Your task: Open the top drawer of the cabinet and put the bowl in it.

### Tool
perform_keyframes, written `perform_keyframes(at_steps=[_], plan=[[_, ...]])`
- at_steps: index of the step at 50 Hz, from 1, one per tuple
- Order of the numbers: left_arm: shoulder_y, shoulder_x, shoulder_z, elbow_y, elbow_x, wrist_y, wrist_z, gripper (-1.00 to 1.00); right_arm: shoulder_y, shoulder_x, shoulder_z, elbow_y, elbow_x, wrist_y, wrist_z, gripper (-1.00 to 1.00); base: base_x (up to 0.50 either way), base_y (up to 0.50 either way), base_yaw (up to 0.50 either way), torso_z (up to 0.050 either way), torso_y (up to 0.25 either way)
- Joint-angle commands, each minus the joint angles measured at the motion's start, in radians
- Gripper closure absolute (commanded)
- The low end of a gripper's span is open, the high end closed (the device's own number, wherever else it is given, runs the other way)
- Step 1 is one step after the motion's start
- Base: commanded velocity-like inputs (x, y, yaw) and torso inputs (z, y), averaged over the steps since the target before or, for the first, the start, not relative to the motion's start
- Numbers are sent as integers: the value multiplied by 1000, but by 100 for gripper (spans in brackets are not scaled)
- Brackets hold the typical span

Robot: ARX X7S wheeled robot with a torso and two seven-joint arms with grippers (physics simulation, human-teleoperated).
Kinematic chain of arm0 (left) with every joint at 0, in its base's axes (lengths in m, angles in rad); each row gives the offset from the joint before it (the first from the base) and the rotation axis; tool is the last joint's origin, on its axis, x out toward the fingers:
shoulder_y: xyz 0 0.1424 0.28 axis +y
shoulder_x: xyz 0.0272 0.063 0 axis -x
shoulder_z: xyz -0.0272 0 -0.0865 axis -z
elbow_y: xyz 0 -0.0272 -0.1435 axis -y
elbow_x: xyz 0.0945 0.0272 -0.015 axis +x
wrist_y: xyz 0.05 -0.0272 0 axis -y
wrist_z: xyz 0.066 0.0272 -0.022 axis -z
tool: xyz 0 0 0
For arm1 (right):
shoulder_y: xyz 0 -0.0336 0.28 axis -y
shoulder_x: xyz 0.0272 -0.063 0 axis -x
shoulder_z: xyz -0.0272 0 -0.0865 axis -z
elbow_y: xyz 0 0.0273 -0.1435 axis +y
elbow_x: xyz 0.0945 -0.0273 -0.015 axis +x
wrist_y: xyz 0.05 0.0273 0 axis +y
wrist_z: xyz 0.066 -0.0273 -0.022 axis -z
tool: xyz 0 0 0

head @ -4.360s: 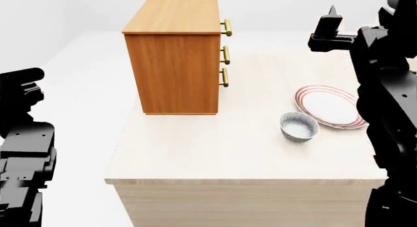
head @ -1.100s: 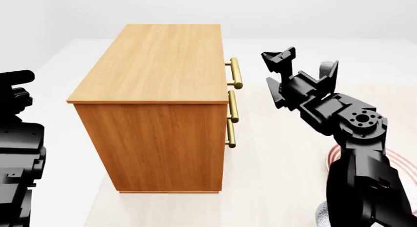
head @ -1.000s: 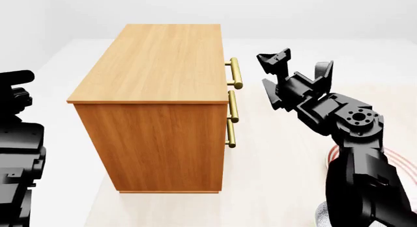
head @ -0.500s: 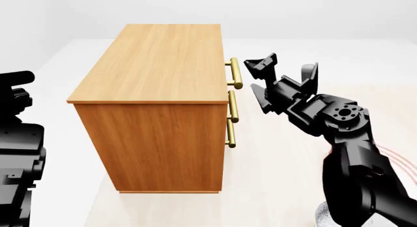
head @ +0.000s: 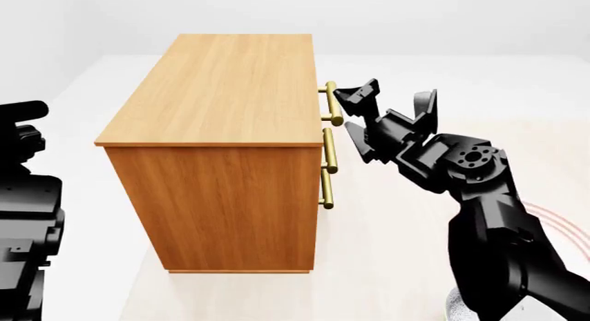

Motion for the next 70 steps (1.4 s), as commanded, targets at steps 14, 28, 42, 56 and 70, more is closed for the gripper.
perform_keyframes(at_steps=[14,28,42,56,70], plan=[[-3,0,-1,0,0,5,3,-100,2,-32,129,7,-177,14,-37,-100,0,0,0,0,0],[-1,0,0,0,0,8,4,-100,4,-55,249,8,-329,22,-65,-100,0,0,0,0,0],[2,1,2,0,1,12,0,-100,12,-62,340,7,-448,3,-86,100,0,0,0,0,0],[8,-1,2,0,1,17,0,-100,17,-42,393,7,-516,-2,-103,100,1,0,0,0,0],[7,0,3,0,0,19,-3,-100,19,-11,410,3,-558,-15,-115,100,2,0,0,0,0]])
